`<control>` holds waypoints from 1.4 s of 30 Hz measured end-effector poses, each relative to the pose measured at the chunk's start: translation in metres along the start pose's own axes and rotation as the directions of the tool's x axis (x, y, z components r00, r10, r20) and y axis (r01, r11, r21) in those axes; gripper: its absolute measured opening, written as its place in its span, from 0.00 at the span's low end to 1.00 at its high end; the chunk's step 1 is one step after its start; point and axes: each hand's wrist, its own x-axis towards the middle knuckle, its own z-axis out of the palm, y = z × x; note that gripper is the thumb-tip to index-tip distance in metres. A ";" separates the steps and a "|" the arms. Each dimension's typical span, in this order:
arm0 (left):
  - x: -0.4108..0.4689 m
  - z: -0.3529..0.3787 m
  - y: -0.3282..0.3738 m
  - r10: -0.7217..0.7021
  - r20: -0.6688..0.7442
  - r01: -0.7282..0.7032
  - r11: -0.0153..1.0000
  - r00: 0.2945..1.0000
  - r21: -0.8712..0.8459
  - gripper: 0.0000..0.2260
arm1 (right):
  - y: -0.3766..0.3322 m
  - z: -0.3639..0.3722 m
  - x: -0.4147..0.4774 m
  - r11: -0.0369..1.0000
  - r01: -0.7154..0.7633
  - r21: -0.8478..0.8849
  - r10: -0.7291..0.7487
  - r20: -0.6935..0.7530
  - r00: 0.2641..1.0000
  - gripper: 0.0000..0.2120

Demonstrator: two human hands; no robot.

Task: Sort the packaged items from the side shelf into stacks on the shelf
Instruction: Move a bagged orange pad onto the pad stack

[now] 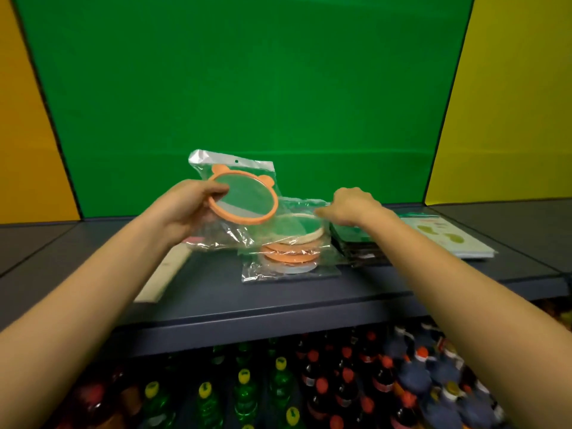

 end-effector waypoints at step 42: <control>-0.029 -0.019 -0.012 0.472 -0.287 0.126 0.344 0.834 0.930 0.22 | -0.080 0.001 0.000 0.780 0.599 0.180 -0.582 -0.144 0.801 0.13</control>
